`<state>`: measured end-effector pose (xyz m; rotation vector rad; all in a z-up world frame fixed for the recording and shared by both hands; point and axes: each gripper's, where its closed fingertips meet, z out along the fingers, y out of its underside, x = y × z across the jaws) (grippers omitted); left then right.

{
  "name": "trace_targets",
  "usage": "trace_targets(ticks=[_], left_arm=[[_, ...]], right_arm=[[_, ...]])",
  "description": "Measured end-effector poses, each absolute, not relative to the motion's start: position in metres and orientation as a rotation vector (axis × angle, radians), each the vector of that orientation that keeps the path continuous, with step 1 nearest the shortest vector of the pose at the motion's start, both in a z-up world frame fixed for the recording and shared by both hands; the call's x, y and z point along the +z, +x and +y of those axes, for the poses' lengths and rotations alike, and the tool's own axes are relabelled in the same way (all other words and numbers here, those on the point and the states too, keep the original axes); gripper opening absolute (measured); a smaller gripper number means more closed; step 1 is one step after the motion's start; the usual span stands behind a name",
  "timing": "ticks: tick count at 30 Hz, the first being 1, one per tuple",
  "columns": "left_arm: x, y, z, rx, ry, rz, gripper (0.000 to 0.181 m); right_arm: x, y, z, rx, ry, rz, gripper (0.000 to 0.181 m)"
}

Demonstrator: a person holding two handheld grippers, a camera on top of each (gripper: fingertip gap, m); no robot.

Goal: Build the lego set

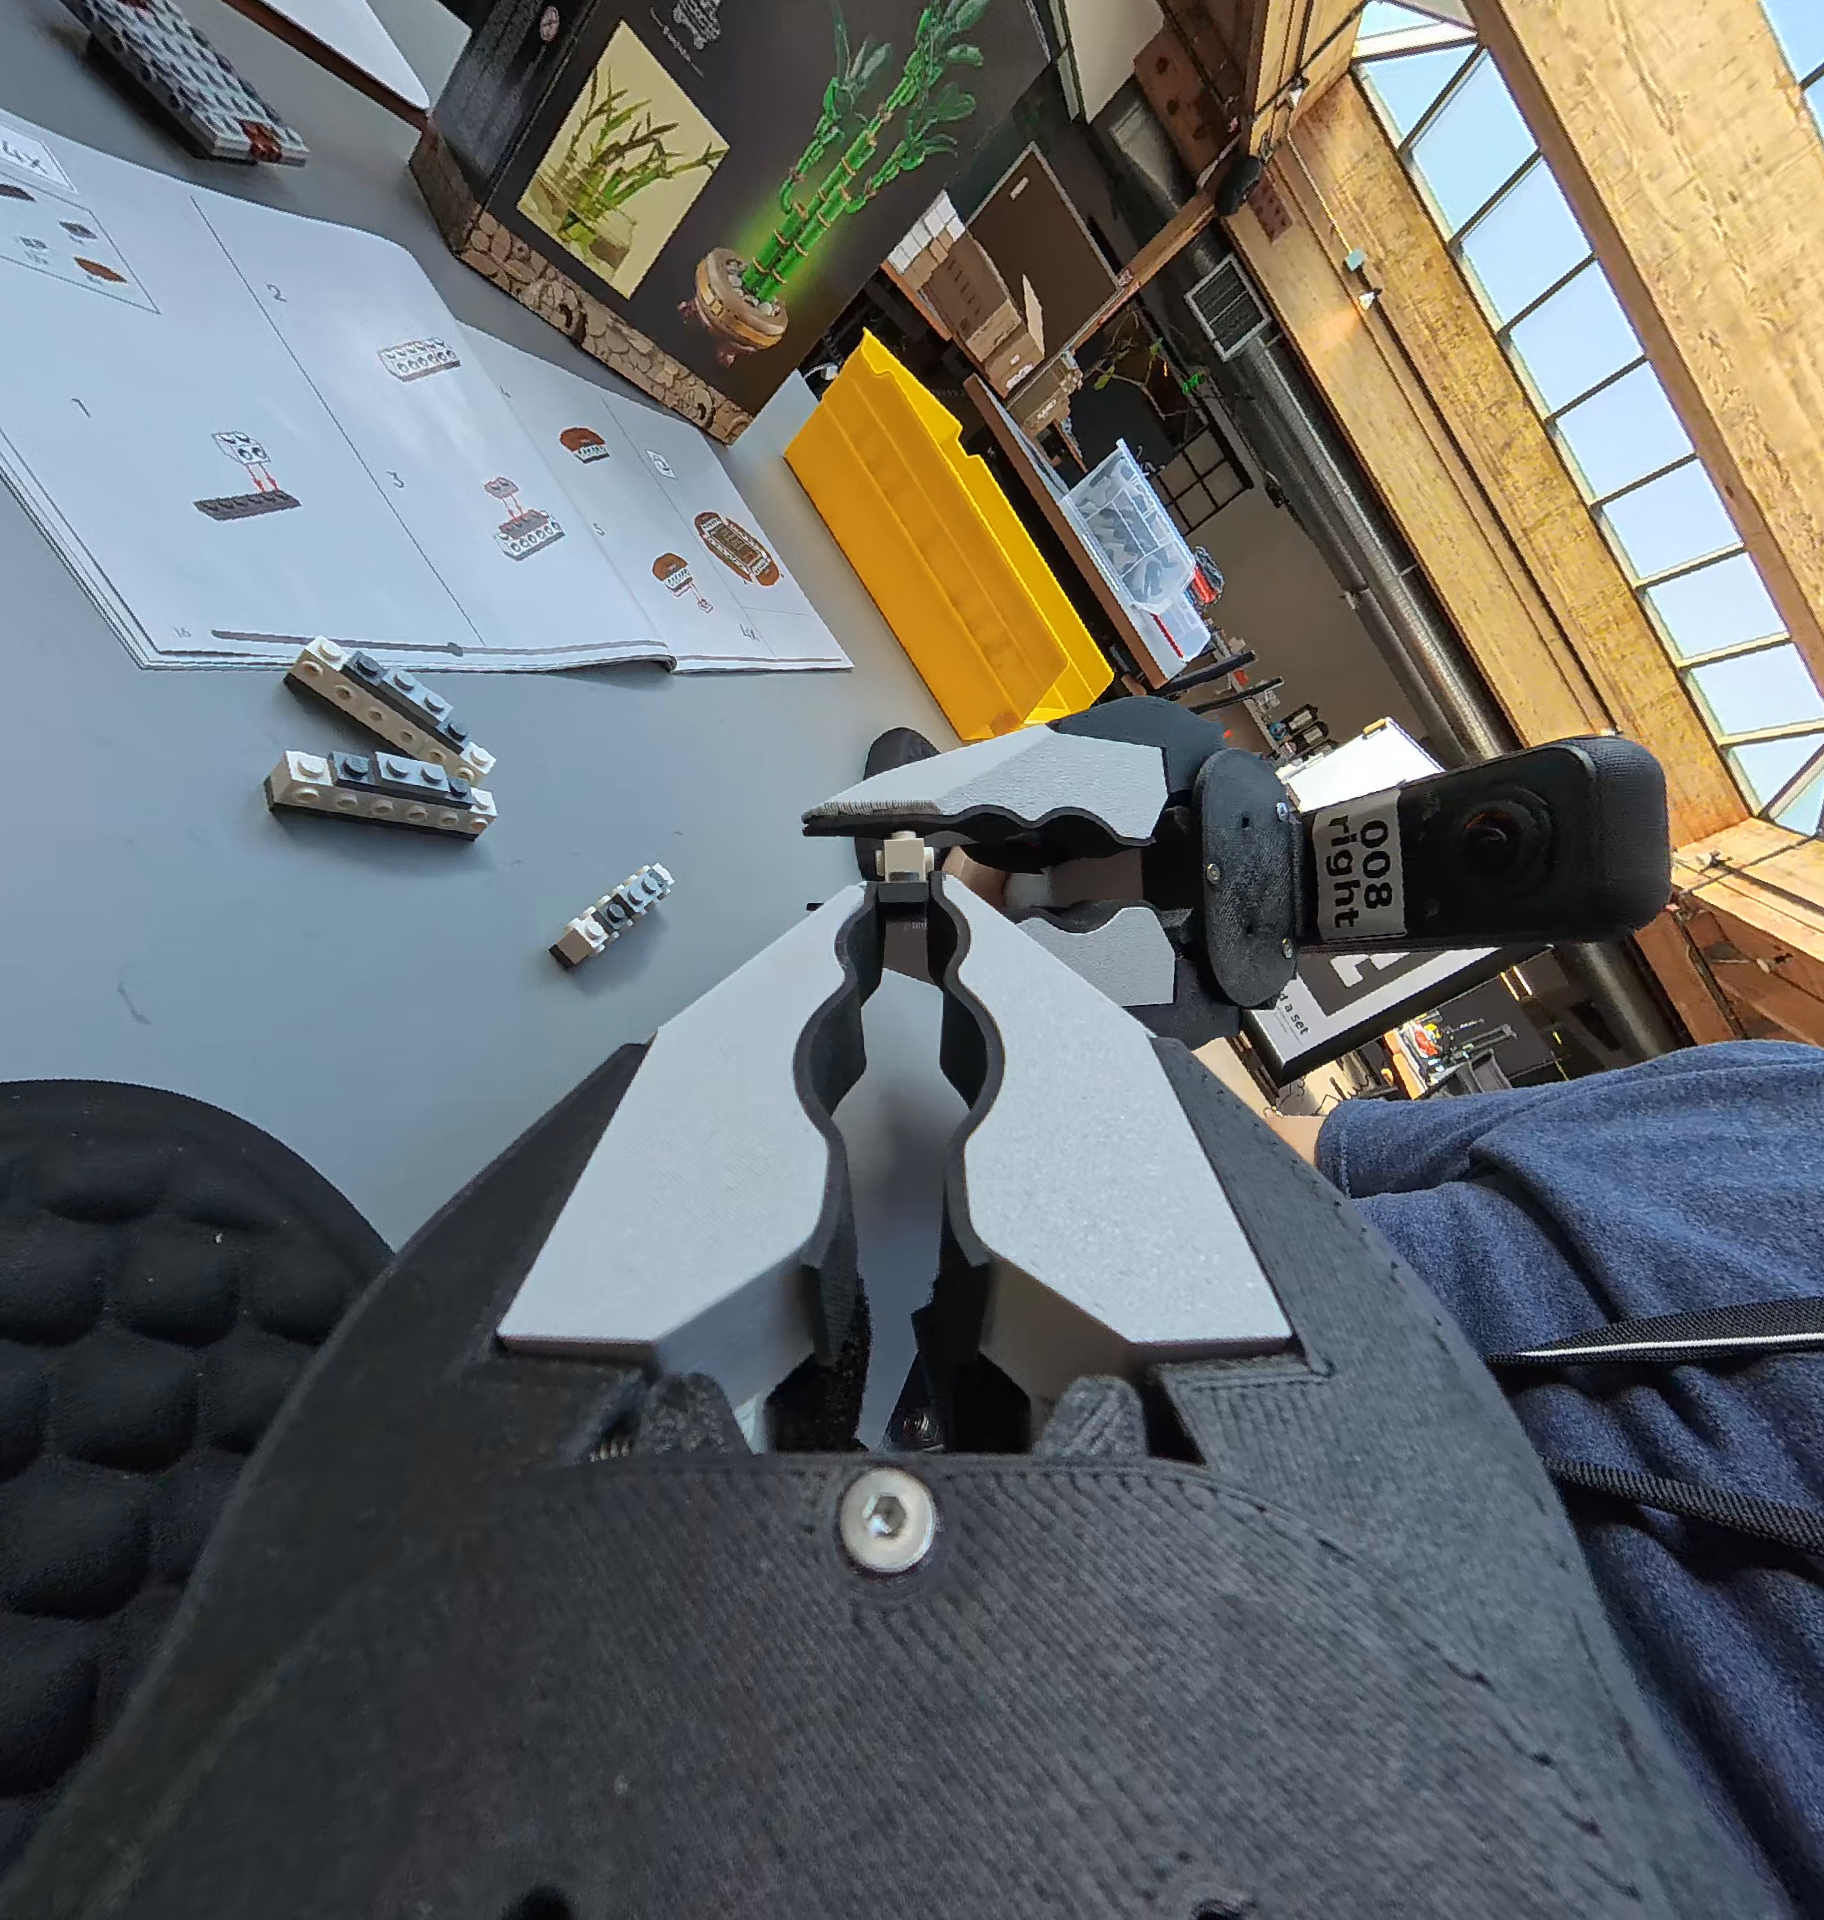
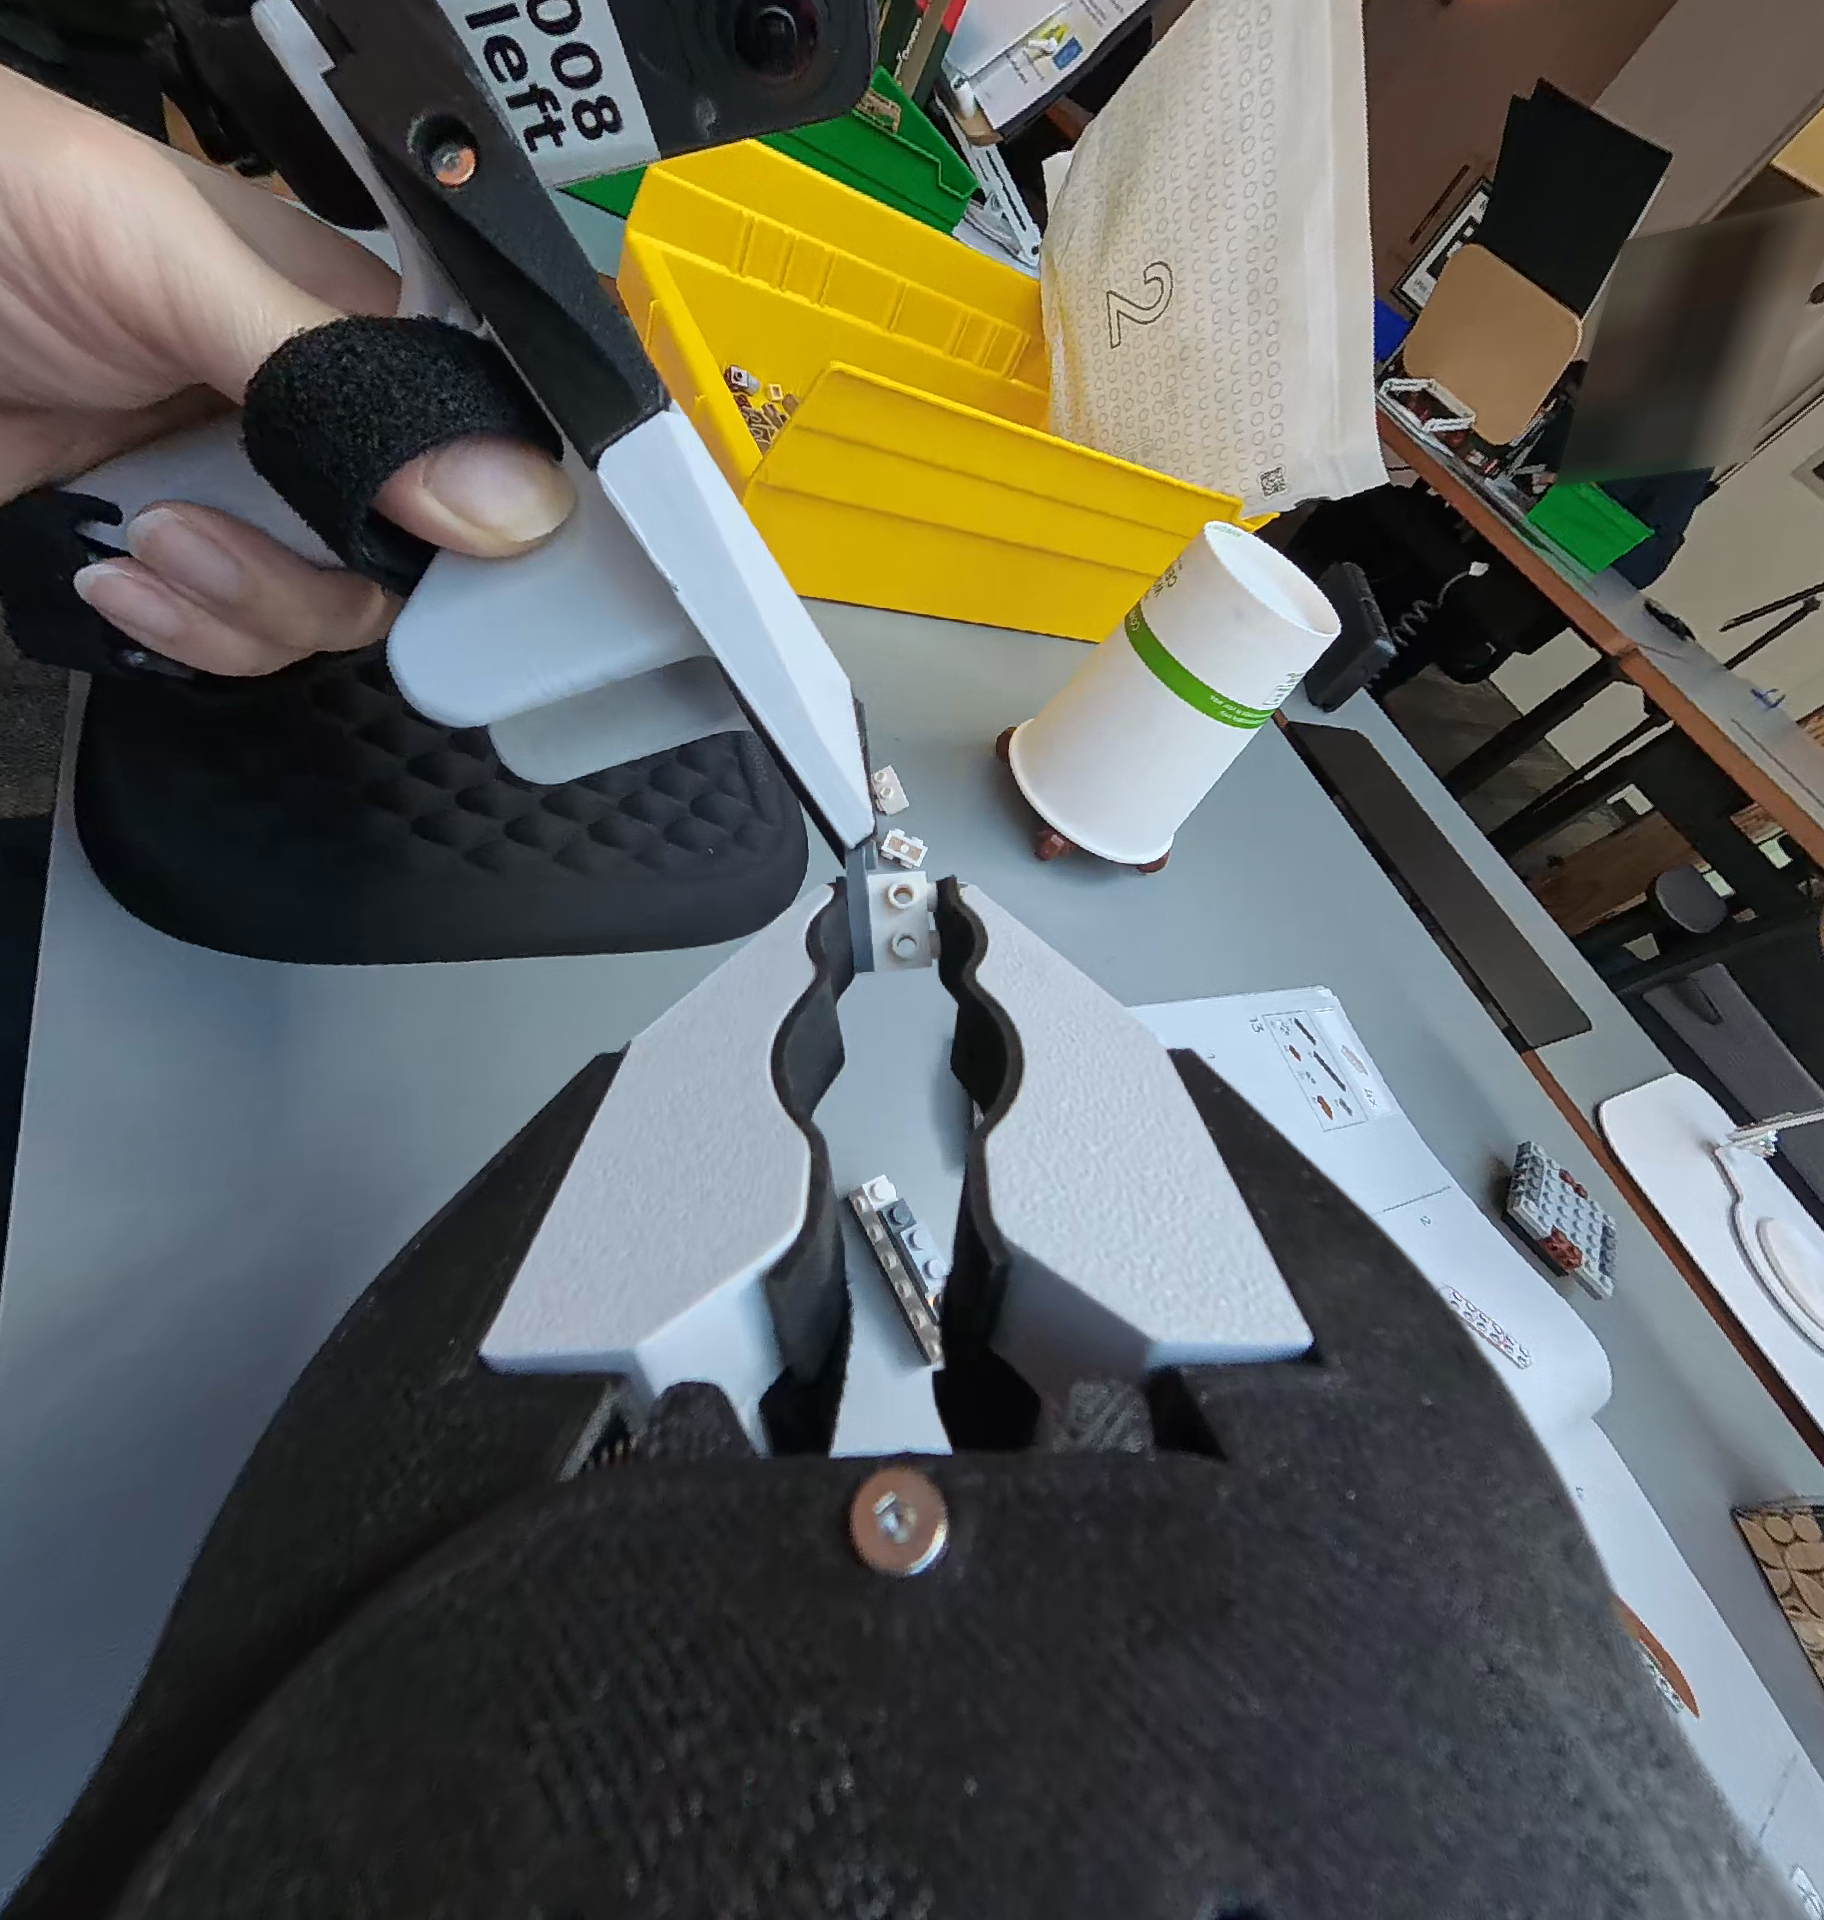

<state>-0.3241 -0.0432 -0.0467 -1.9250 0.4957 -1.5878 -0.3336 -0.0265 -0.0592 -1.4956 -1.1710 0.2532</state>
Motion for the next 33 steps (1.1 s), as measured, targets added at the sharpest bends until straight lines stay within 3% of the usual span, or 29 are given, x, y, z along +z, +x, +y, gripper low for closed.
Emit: trace_targets(ticks=[17,19,22,26,33], left_arm=[[-0.051,-0.329,-0.051,-1.601,-1.923,0.603,0.005],[-0.048,-0.331,-0.051,-1.625,-1.892,0.599,0.005],[-0.043,-0.330,-0.056,-1.605,-1.806,0.705,0.005],[-0.051,-0.334,-0.052,-1.283,-1.698,1.048,0.005],[-0.060,-0.356,-0.008,-0.269,-1.541,1.788,0.006]], right_arm=[[-0.066,-0.347,-0.030,0.318,-1.487,-1.198,0.014],[-0.063,-0.349,-0.032,0.415,-1.496,-1.170,0.035],[-0.064,-0.350,-0.043,0.654,-1.536,-1.161,0.038],[-0.068,-0.334,-0.039,0.768,-1.565,-1.100,0.039],[-0.085,-0.301,-0.026,0.681,-1.641,-1.056,0.037]])
